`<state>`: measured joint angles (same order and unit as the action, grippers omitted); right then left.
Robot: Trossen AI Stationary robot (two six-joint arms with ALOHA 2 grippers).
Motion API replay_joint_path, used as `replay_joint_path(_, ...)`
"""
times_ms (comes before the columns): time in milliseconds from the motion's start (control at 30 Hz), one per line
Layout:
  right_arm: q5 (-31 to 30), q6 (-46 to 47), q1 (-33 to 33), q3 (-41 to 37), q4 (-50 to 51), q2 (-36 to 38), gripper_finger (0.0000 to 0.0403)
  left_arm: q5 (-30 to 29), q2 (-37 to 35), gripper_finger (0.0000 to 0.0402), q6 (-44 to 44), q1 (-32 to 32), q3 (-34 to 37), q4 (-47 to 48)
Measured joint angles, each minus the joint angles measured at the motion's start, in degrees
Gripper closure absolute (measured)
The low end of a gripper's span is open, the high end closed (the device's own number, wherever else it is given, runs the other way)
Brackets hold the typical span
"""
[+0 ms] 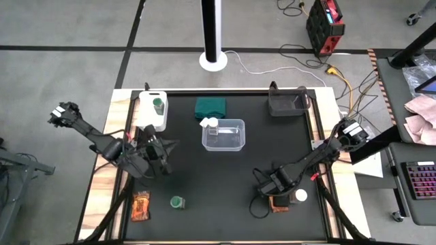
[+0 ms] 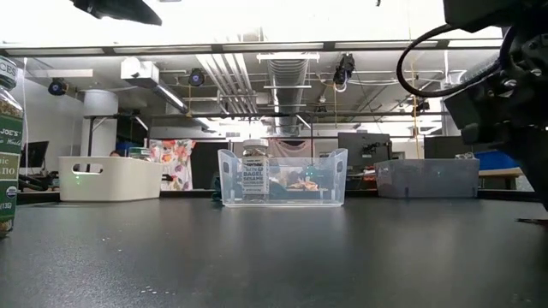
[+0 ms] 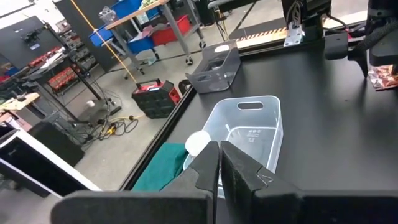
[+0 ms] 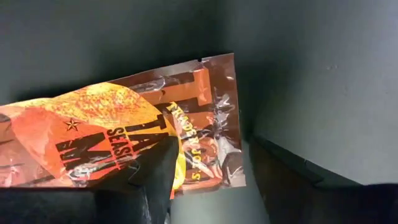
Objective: Sort spices by type
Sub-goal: Put the bottom right spice pack into the black bin
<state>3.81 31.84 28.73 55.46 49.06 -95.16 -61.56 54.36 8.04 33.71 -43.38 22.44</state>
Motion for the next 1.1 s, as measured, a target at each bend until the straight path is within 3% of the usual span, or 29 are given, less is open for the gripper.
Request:
replay_joint_path(400, -0.7, 0.2, 0.0, -1.9, -3.9, -0.2, 0.0271, 0.0, 0.5, 0.0402, -0.5, 0.0, 0.0, 0.0)
replay_joint_path(833, -1.1, -0.1, -0.4, -2.7, -5.5, -0.2, 0.0387, 0.0, 0.5, 0.0402, -0.5, 0.0, 0.0, 0.0)
replay_joint_path(1100, -1.3, -0.3, -0.6, -2.4, -5.6, 0.2, 0.0394, 0.0, 0.5, 0.0402, -0.7, 0.0, 0.0, 0.0)
